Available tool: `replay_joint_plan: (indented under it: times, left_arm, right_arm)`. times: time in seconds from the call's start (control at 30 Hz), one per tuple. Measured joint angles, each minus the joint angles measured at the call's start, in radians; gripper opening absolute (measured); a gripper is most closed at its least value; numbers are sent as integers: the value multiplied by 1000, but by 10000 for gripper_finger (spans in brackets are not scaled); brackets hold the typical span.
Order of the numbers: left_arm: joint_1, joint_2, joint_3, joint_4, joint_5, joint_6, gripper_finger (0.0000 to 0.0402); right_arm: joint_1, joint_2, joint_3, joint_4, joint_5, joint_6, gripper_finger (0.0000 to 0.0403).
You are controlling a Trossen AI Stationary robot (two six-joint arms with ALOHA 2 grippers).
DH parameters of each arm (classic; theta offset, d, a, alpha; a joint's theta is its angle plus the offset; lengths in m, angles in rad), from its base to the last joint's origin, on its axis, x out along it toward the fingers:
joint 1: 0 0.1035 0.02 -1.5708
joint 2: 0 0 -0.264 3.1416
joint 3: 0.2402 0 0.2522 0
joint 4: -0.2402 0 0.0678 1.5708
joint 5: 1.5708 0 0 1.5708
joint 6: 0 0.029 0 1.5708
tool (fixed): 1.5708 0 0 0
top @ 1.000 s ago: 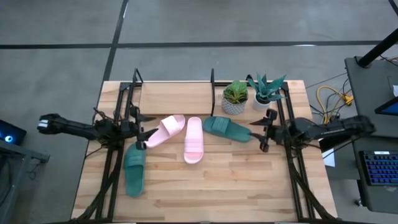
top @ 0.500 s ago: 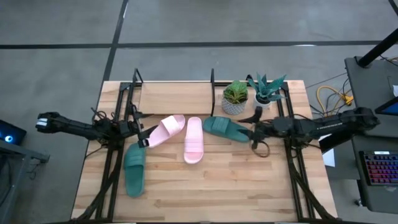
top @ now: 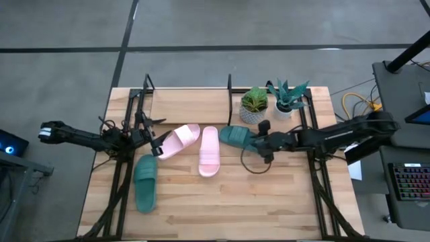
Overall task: Pick and place slides into the shelf
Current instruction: Put the right green slide into the shelf
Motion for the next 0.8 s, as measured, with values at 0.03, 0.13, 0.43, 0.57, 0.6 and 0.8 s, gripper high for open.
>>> replay_joint_plan:
  times: [0.03,0.13,0.43,0.57,0.6,0.8]
  left_arm:
    - [0,0,0,0,0,0,217]
    - [0,0,0,0,0,0,217]
    - [0,0,0,1,0,0,217]
    - [0,0,-1,1,0,0,217]
    - [0,0,-1,2,0,0,217]
    - [0,0,-2,3,0,0,217]
  right_arm:
    - [0,25,0,29,24,-7,144]
    - [-1,93,0,101,73,-55,138]
    - [-6,257,15,228,181,-185,135]
    - [-25,312,32,237,198,-212,133]
    - [-31,327,38,234,194,-216,133]
    - [-49,402,80,222,191,-236,136]
